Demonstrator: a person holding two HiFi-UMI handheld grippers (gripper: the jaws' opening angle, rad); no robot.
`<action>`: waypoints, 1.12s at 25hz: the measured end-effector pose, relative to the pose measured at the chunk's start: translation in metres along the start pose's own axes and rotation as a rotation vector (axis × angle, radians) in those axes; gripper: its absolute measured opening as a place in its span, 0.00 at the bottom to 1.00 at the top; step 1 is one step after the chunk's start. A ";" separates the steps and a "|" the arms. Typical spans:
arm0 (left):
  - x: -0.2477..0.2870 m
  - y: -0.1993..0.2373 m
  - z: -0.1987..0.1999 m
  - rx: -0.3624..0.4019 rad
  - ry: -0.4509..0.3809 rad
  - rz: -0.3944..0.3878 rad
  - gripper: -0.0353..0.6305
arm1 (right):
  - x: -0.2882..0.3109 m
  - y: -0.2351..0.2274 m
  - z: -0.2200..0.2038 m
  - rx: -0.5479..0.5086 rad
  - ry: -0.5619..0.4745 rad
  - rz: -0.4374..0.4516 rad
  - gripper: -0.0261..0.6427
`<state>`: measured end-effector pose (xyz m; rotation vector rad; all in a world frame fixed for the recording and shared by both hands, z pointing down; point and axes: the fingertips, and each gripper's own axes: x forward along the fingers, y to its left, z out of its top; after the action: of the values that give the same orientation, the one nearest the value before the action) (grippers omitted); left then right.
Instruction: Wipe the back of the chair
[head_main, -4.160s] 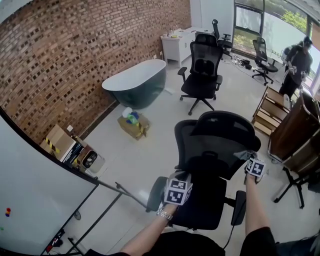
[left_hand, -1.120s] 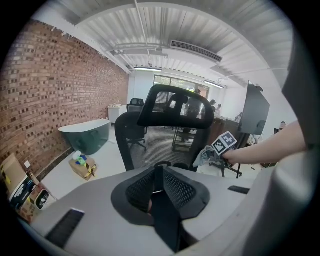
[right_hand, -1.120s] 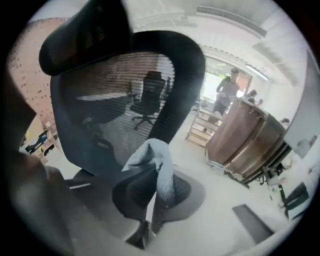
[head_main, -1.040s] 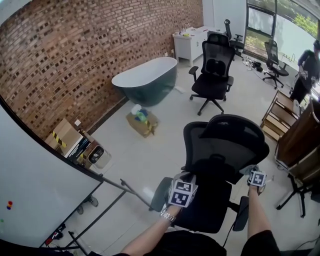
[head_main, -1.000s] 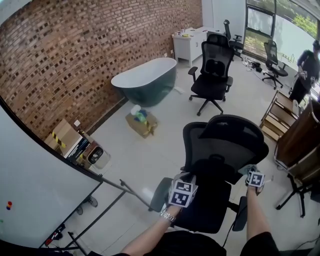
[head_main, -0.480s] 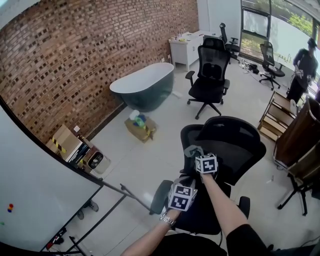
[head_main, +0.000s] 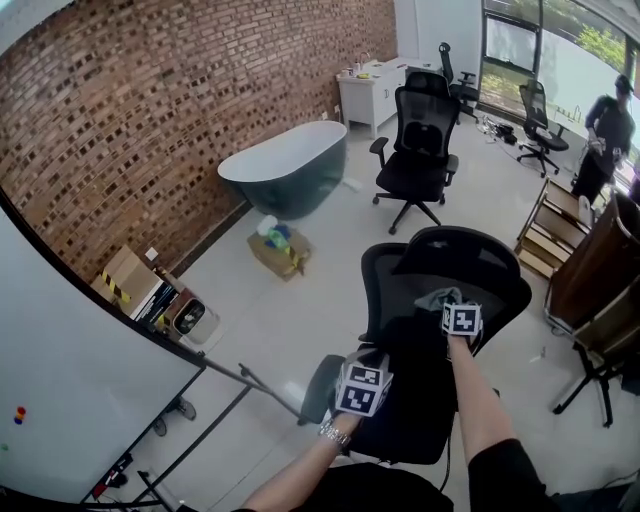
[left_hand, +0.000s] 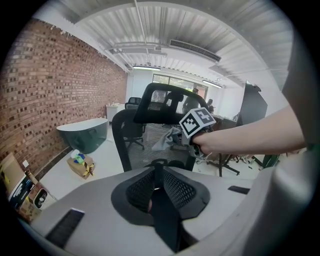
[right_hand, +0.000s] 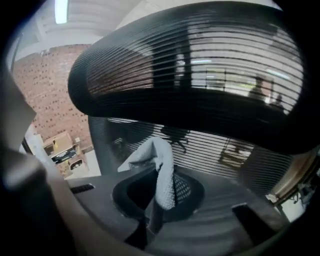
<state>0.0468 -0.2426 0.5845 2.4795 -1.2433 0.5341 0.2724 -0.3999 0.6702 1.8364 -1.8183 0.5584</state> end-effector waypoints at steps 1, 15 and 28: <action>0.002 -0.005 0.000 0.004 -0.001 -0.010 0.14 | -0.004 -0.024 -0.010 0.018 0.017 -0.030 0.06; 0.012 -0.034 0.008 0.035 -0.001 -0.064 0.14 | -0.091 -0.230 -0.084 0.195 0.076 -0.270 0.06; 0.022 -0.042 0.015 0.043 -0.010 -0.034 0.14 | -0.174 0.015 -0.039 0.148 -0.106 0.144 0.06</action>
<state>0.0957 -0.2403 0.5766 2.5367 -1.2038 0.5463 0.2544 -0.2376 0.5970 1.8720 -2.0405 0.6756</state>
